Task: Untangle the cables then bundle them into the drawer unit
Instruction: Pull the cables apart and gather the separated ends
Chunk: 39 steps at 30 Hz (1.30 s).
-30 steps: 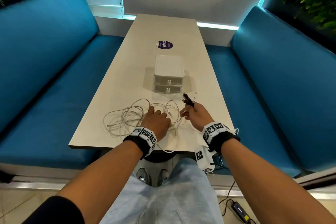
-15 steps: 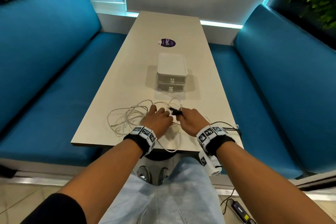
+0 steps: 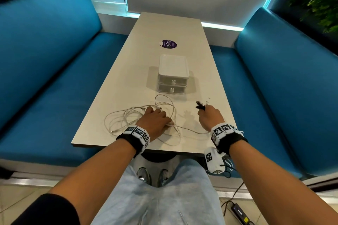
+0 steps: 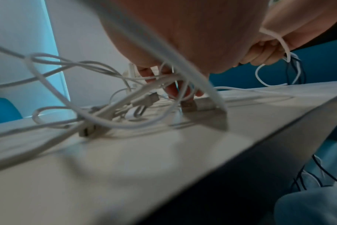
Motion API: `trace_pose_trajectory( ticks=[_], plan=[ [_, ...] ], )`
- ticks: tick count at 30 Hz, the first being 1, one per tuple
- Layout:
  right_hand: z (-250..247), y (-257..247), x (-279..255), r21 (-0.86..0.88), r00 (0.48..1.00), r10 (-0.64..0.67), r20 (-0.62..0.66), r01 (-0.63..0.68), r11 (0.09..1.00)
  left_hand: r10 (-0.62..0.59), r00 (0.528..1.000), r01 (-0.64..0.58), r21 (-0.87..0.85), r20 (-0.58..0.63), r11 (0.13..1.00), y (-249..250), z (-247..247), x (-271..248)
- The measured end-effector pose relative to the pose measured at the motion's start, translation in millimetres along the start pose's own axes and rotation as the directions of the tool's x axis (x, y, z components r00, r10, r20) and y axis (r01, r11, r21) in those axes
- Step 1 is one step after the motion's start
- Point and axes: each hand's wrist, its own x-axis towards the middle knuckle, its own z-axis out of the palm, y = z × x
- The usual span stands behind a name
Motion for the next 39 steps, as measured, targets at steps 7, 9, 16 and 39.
trace_pose_trajectory(
  ticks=[7, 9, 16, 39],
  plan=[
    [13.0, -33.7, -24.7, 0.136, 0.966, -0.235, 0.110, 0.219, 0.966, -0.114, 0.993, 0.111, 0.111, 0.016, 0.988, 24.6, -17.4, 14.0],
    [17.1, -37.7, -27.0, 0.128, 0.956, -0.256, 0.144, 0.238, 0.963, -0.146, 0.988, 0.140, 0.126, 0.040, 0.982, 29.2, -20.0, 17.3],
    [12.0, -29.6, -28.9, 0.046, 0.923, -0.285, 0.258, 0.282, 0.958, -0.162, 0.985, 0.152, 0.140, 0.064, 0.978, 27.8, -15.0, 17.8],
    [28.0, -5.6, -12.8, -0.115, 0.931, -0.359, 0.061, 0.364, 0.924, -0.053, 0.998, 0.055, 0.045, -0.040, 0.997, 30.6, -9.7, 21.2]
  ],
)
